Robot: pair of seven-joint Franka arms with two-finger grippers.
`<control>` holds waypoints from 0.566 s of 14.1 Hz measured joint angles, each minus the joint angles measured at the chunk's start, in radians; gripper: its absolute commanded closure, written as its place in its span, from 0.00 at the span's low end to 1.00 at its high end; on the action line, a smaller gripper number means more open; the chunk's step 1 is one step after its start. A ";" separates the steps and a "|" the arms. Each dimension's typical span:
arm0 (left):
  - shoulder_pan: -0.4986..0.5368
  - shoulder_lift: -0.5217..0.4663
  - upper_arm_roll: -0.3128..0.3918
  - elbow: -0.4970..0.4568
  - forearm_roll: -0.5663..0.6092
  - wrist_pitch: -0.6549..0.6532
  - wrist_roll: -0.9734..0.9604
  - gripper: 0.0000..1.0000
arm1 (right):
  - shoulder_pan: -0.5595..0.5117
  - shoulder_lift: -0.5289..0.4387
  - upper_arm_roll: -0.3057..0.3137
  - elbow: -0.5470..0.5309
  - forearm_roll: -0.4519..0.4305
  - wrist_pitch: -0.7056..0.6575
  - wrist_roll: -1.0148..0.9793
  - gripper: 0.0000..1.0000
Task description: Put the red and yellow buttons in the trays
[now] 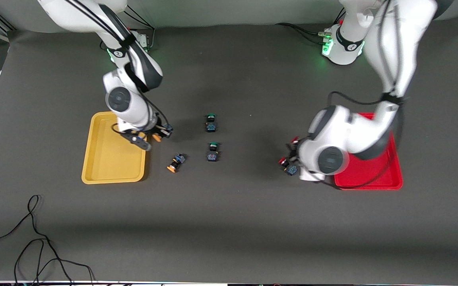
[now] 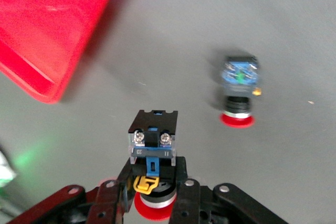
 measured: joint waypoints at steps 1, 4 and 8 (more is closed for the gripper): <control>0.037 -0.019 0.000 -0.008 -0.002 -0.026 0.060 1.00 | -0.003 -0.041 -0.036 0.000 0.000 -0.040 -0.048 0.80; 0.127 -0.079 0.001 -0.090 -0.001 -0.032 0.229 1.00 | -0.012 -0.127 -0.178 -0.007 0.001 -0.133 -0.223 0.80; 0.298 -0.171 0.005 -0.272 0.005 0.081 0.567 1.00 | -0.017 -0.136 -0.336 -0.093 0.033 -0.099 -0.452 0.80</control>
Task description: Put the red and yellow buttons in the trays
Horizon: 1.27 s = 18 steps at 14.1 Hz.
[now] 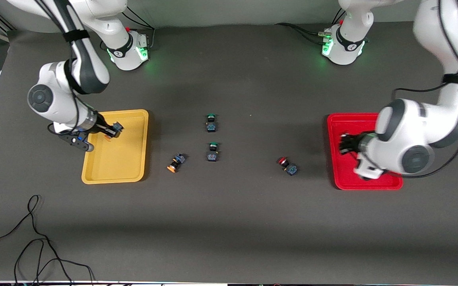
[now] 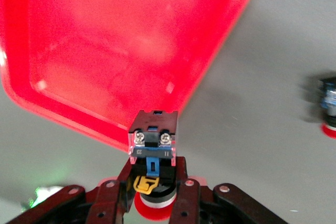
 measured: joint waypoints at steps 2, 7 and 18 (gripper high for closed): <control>0.101 -0.026 0.003 -0.127 0.007 0.138 0.158 1.00 | -0.001 0.028 -0.034 -0.074 0.011 0.102 -0.069 0.80; 0.150 -0.072 -0.009 -0.419 0.012 0.472 0.252 0.35 | 0.005 0.168 -0.037 -0.118 0.013 0.239 -0.085 0.00; 0.005 -0.005 -0.019 0.079 -0.007 -0.062 -0.108 0.00 | 0.032 0.128 0.027 0.281 0.023 -0.101 0.041 0.00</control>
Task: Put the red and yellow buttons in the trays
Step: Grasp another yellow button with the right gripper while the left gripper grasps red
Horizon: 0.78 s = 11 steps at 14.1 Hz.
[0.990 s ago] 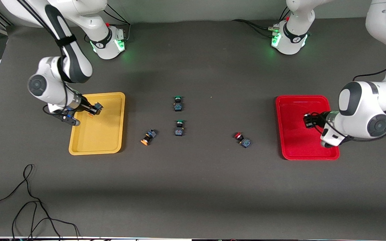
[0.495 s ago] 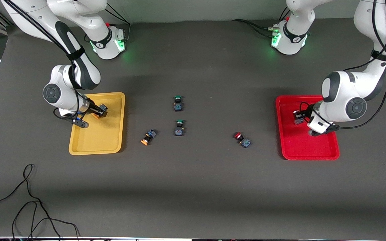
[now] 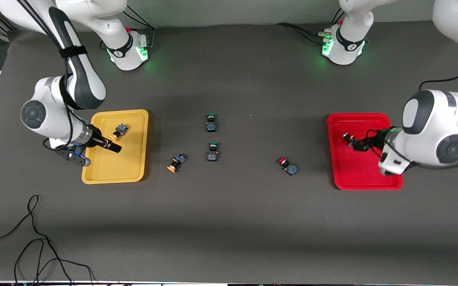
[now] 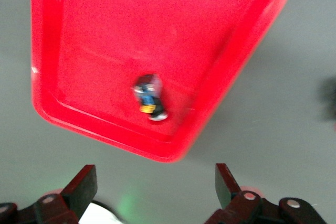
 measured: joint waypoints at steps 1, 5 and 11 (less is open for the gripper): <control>-0.050 0.052 -0.001 0.064 -0.011 -0.009 -0.135 0.00 | 0.004 0.015 0.036 0.060 0.000 -0.027 0.056 0.00; -0.227 0.260 -0.003 0.227 -0.033 0.046 -0.519 0.00 | 0.063 0.188 0.150 0.231 -0.011 -0.028 0.266 0.00; -0.311 0.398 0.000 0.321 -0.020 0.184 -0.626 0.02 | 0.162 0.438 0.155 0.309 -0.068 0.127 0.412 0.00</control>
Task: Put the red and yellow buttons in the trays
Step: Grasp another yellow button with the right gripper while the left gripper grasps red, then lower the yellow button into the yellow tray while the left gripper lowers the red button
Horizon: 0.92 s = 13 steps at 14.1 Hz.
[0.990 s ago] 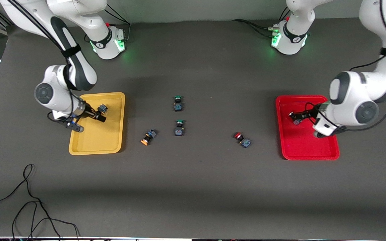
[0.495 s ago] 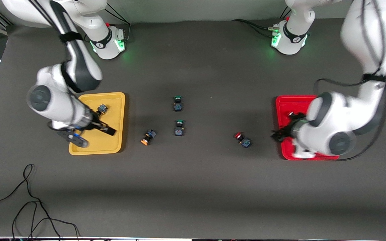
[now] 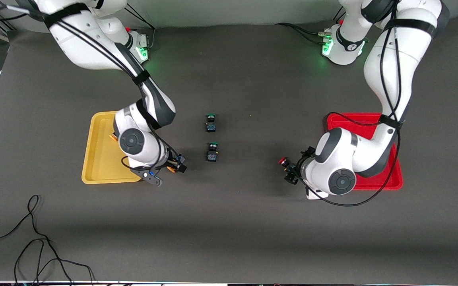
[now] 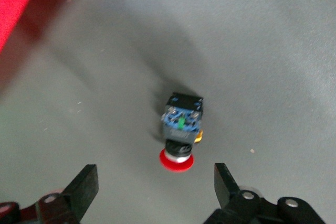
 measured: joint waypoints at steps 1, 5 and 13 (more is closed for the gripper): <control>-0.001 0.010 0.000 0.000 0.010 0.017 0.000 0.04 | -0.001 0.016 -0.002 -0.005 0.000 0.014 0.000 0.00; -0.021 0.030 0.003 -0.014 0.086 0.077 -0.001 0.10 | -0.003 0.033 -0.002 -0.033 0.000 0.033 0.000 0.18; -0.042 -0.013 0.008 -0.188 0.149 0.281 -0.005 0.68 | 0.000 0.031 0.012 -0.038 0.000 0.037 0.000 0.77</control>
